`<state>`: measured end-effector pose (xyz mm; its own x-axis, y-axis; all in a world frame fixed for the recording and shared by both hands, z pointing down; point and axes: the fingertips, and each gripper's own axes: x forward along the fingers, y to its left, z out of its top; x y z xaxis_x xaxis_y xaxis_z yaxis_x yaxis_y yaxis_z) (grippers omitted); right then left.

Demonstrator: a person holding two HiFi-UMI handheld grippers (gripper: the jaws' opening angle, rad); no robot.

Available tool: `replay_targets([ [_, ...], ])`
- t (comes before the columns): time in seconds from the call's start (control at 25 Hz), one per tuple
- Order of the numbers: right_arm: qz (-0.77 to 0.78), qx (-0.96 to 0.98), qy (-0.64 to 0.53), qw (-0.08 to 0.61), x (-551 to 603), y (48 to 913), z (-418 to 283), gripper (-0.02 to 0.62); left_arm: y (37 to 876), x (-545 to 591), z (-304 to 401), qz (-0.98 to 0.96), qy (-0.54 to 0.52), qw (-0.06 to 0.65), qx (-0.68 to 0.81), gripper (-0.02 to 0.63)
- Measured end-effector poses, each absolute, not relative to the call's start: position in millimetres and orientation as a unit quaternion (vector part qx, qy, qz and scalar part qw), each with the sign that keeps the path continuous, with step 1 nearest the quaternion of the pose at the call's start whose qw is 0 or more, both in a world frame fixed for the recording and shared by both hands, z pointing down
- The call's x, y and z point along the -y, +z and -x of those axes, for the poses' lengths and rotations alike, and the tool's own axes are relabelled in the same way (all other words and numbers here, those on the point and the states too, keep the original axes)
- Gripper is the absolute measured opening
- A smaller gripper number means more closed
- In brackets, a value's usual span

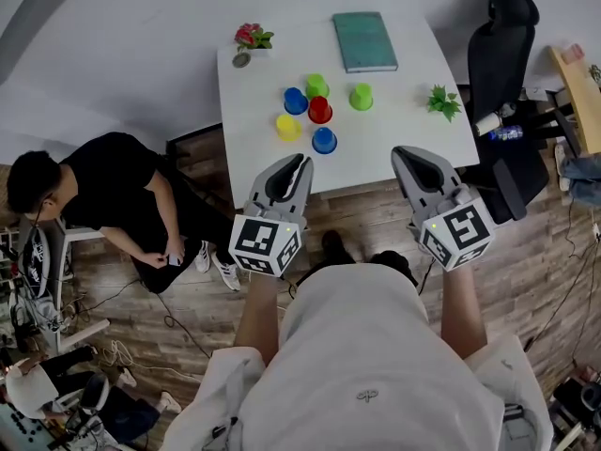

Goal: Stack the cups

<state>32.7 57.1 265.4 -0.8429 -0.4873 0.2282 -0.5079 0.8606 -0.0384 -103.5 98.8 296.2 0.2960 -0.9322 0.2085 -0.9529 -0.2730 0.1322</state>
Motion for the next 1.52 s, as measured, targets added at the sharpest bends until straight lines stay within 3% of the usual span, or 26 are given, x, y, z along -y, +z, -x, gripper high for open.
replay_targets([
  [0.52, -0.255, 0.956, 0.063, 0.129, -60.9, 283.0, -10.0, 0.006, 334.4, -88.2, 110.6, -0.805, 0.052, 0.144, 0.573, 0.148],
  [1.52, -0.175, 0.966, 0.084, 0.168, 1.0, 332.9, -2.2, 0.006, 424.3, -28.0, 103.9, -0.783, 0.085, 0.162, 0.594, 0.193],
])
